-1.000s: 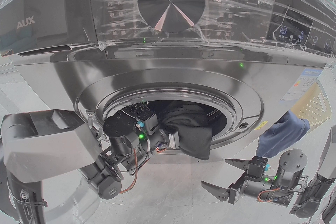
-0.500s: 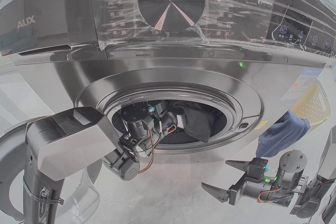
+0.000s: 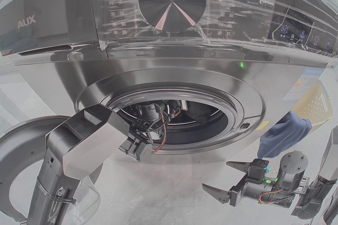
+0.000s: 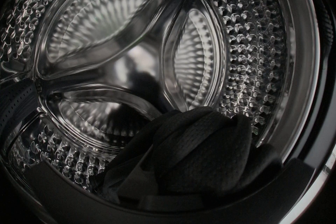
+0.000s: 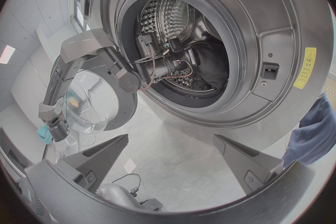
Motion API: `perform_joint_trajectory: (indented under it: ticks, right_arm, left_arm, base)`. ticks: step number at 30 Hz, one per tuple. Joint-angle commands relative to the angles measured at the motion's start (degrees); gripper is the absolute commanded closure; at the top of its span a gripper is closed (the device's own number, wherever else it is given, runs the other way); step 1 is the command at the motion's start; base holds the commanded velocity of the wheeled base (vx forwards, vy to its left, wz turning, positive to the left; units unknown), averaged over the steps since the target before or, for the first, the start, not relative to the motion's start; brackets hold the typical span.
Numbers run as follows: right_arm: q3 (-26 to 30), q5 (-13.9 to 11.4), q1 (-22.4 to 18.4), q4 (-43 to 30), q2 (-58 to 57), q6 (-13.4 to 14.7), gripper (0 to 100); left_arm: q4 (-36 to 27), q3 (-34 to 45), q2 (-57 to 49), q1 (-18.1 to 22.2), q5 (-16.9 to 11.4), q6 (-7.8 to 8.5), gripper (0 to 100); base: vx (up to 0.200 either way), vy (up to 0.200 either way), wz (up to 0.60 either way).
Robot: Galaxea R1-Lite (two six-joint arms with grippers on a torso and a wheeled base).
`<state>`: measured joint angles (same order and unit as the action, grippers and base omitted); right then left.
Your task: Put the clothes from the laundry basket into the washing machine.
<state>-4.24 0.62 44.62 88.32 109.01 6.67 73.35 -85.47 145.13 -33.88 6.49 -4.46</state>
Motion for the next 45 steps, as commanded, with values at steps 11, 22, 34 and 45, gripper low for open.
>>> perform_joint_trajectory:
  ticks: [11, 22, 34, 45]
  right_arm:
    - [-0.24, -0.01, 0.03, 0.01, 0.24, -0.08, 0]
    - [-0.24, -0.01, -0.14, 0.01, 0.15, -0.08, 0]
    - [-0.24, -0.01, -0.50, 0.01, -0.02, -0.08, 0]
    - [-0.33, -0.01, -0.67, 0.01, -0.38, -0.08, 0]
  left_arm:
    - [-3.92, -12.44, 5.69, 3.82, 3.45, 0.16, 0]
    - [-5.94, 4.96, -4.15, 0.30, 2.30, -0.02, 0]
    - [-12.97, 22.89, -14.52, -3.48, -0.86, 0.42, 0]
    - [-12.88, 28.08, -16.90, -5.41, -4.20, 1.65, 0]
  base:
    - [0.000, 0.000, 0.00]
    - [0.000, 0.000, 0.00]
    - [0.000, 0.000, 0.00]
    - [0.000, 0.000, 0.00]
